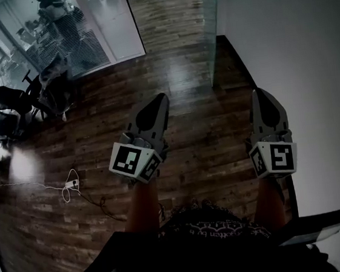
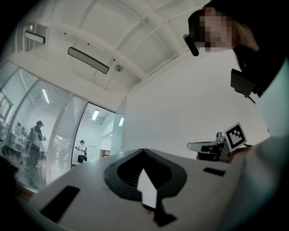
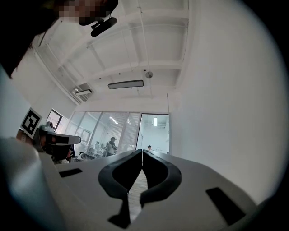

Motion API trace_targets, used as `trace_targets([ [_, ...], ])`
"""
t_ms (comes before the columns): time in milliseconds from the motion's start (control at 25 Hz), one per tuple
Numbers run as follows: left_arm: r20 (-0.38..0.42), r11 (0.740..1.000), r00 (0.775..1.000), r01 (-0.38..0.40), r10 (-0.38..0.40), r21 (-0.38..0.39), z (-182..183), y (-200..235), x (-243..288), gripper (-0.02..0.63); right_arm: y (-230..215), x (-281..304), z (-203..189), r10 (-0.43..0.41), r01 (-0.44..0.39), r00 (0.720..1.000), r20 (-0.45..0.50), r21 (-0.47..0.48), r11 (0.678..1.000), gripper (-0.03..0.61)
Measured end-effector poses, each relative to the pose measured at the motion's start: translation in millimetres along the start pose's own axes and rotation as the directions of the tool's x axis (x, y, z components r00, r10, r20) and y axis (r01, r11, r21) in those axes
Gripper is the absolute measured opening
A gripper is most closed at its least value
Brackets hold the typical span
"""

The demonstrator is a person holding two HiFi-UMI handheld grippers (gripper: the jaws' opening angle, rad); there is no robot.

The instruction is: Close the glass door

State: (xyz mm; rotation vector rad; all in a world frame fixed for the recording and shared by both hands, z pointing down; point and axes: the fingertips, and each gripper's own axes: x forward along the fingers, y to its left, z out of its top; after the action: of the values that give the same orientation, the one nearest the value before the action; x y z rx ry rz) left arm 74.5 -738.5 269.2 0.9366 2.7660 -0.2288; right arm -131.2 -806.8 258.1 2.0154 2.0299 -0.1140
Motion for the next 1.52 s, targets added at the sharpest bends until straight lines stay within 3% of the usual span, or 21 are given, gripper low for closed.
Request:
trace_targets([
  [360,0.003,1.0,1.0,-0.031,0.031,0.004,-3.2,-31.6,16.6,0.002,-42.9,-8.7,-14.5,0.021,-0.021,1.0,-0.022,0.03,0.999,0.005],
  [680,-0.003,0.999,0.999,-0.039,0.039,-0.004,-24.3,-12.4,46.6,0.002,-61.0,25.6,-43.8,0.005,-0.003,0.999,-0.034,0.054,0.999,0.003],
  [1120,0.035,1.0,0.999,0.013,-0.012,-0.024,-53.0,78.0,146.3,0.002,-76.6,148.6,-73.0,-0.02,0.021,0.999,-0.044,0.008,1.0,0.003],
  [1520,0.028,0.998,0.998,0.049,-0.049,-0.03,-75.3,162.4,215.7,0.002,-83.0,248.9,-93.4,-0.044,0.045,0.998,-0.044,0.028,0.999,0.003],
])
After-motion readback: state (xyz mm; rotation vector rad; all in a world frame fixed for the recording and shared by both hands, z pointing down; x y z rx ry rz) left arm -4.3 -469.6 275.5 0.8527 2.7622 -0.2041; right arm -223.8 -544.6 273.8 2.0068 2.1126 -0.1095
